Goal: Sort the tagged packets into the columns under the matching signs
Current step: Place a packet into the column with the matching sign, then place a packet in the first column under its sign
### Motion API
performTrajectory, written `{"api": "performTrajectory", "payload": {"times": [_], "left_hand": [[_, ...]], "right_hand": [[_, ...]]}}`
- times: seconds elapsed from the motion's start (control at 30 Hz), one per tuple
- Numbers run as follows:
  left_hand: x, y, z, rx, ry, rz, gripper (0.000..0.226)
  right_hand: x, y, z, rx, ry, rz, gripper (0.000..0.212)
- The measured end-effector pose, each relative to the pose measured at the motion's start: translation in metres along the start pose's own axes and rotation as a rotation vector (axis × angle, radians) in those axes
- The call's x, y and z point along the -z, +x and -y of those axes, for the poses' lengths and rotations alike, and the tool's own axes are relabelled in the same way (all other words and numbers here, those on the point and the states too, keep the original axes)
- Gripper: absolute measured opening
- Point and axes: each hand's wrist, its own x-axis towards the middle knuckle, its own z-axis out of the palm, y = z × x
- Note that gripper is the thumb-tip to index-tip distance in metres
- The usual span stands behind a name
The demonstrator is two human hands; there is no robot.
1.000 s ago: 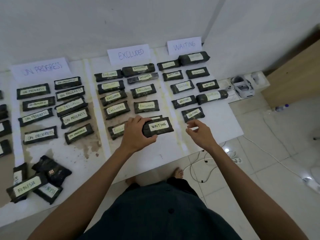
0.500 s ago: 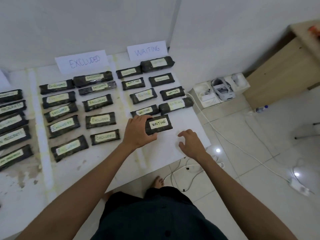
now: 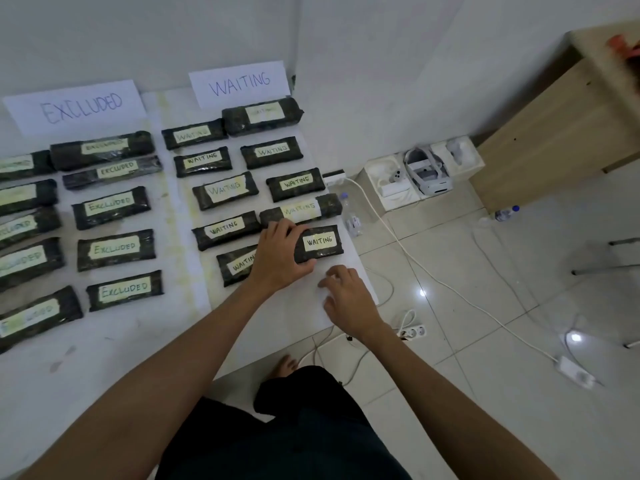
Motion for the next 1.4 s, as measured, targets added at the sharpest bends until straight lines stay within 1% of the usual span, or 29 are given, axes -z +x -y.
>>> {"api": "performTrajectory", "payload": {"times": [0.23,0.33,0.43,0.5,0.57,0.67,0.8,0.93,1.03,1.17,1.4], "left_hand": [[-0.015,-0.003,-0.002,0.062,0.063,0.066,0.065],[-0.014,-0.005,-0.001,0.063,0.076,0.078,0.067],[-0.002,-0.007,-0.002,0.044,0.032,0.101,0.070],[0.012,-0.012,-0.002,0.034,-0.018,0.082,0.066],[0.030,-0.022,-0.001,0.020,-0.081,0.057,0.055],[0.062,-0.047,0.011,0.025,-0.168,0.054,0.039],[0.108,-0.099,0.041,0.066,-0.210,0.046,0.033],[0.149,-0.157,0.076,0.126,-0.221,0.021,0.033],[0.178,-0.201,0.106,0.174,-0.232,-0.017,0.034],[0.209,-0.260,0.148,0.226,-0.227,-0.057,0.033],[0.251,-0.355,0.226,0.380,-0.197,-0.146,0.031]], "right_hand": [[-0.003,-0.001,-0.001,-0.027,0.012,-0.014,0.029],[-0.002,-0.001,0.001,-0.030,0.005,0.019,0.030],[0.003,-0.001,0.009,-0.026,0.006,0.055,0.032],[0.009,-0.001,0.019,-0.024,0.027,0.061,0.033],[0.015,-0.003,0.035,-0.018,0.065,0.067,0.032],[0.026,-0.004,0.069,0.006,0.123,0.073,0.032],[0.035,-0.002,0.124,0.058,0.154,0.075,0.032],[0.033,-0.001,0.185,0.090,0.172,0.077,0.036],[0.023,0.000,0.235,0.132,0.185,0.114,0.038],[0.001,0.001,0.302,0.181,0.205,0.166,0.036],[-0.044,0.005,0.411,0.316,0.205,0.256,0.035]]}}
